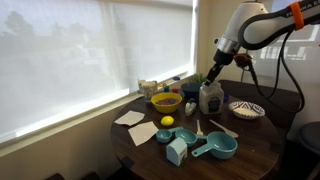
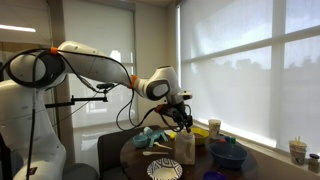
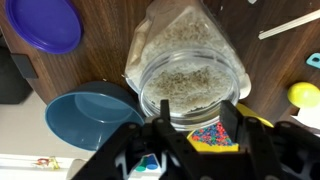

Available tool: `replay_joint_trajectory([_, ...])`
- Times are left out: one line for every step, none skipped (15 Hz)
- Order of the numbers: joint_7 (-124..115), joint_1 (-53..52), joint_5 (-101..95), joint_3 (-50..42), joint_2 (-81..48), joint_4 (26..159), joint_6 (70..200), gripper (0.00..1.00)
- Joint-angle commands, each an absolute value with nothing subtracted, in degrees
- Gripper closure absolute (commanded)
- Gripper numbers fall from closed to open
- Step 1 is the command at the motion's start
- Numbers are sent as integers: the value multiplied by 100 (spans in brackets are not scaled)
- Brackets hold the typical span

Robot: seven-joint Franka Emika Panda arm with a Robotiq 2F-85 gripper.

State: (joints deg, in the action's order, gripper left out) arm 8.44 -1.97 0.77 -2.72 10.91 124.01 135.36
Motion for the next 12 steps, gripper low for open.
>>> replay_joint_trajectory([1021,-183,268,-261,977,12279,13529,65])
replay_joint_trajectory([1033,-187,280,-260,966,12284,13530,68])
replay_joint_trajectory([1044,-192,298,-258,944,12285,13529,71])
replay_joint_trajectory([1052,-192,300,-255,912,12283,13515,66])
replay_joint_trajectory([1050,-188,293,-251,886,12283,13510,63])
replay_joint_trajectory([1041,-178,271,-248,852,12284,13502,62])
replay_joint_trajectory([1045,-170,275,-253,824,12283,13490,62])
replay_joint_trajectory([1052,-165,279,-255,798,12283,13487,60])
replay_joint_trajectory([1059,-160,290,-256,771,12281,13474,60])
replay_joint_trajectory([1065,-155,291,-255,742,12278,13457,60])
replay_joint_trajectory([1074,-148,294,-256,721,12274,13447,60])
replay_joint_trajectory([1089,-144,299,-254,695,12270,13428,61])
